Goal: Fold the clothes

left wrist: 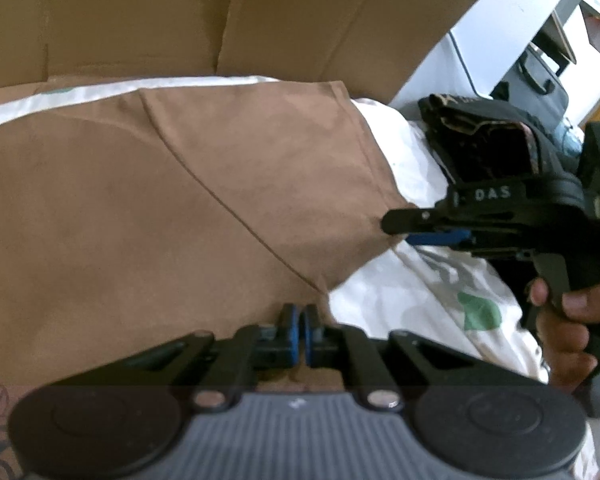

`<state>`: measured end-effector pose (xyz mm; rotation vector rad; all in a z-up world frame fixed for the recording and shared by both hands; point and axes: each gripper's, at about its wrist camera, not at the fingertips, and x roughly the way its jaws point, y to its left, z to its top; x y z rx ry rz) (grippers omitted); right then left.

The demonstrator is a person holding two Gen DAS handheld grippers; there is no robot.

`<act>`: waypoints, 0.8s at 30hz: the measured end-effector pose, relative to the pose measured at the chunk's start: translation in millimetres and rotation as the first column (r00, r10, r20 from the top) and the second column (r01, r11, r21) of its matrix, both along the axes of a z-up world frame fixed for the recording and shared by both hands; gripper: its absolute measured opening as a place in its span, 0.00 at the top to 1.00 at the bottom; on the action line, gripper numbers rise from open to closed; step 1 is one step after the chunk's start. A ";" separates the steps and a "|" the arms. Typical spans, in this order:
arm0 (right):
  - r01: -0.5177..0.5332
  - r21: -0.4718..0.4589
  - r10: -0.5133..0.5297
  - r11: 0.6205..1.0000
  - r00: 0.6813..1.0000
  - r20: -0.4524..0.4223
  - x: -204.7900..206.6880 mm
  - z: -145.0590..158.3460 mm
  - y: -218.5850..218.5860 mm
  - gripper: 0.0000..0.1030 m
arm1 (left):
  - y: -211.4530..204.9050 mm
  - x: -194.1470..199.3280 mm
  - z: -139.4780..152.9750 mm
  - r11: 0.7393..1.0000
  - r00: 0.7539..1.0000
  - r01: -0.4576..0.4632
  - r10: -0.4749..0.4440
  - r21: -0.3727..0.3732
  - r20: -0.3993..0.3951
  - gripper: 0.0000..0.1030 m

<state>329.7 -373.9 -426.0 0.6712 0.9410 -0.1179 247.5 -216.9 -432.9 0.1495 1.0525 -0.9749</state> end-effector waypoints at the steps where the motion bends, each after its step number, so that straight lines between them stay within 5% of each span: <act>1: 0.015 0.011 -0.015 1.000 1.000 0.000 1.3 -0.4 -2.3 0.93 | -0.6 0.1 -0.2 1.000 1.000 -0.001 0.001 -0.001 0.000 0.97; 21: -0.096 0.038 0.086 0.995 0.974 0.211 1.5 56.3 17.7 0.98 | -3.2 4.1 -8.5 0.997 0.995 -0.041 0.036 -0.058 -0.090 1.00; 24: -0.129 0.046 0.114 0.991 0.965 0.234 1.6 61.9 24.8 0.98 | -1.3 6.5 -11.7 0.992 0.985 -0.104 0.094 -0.066 -0.142 1.00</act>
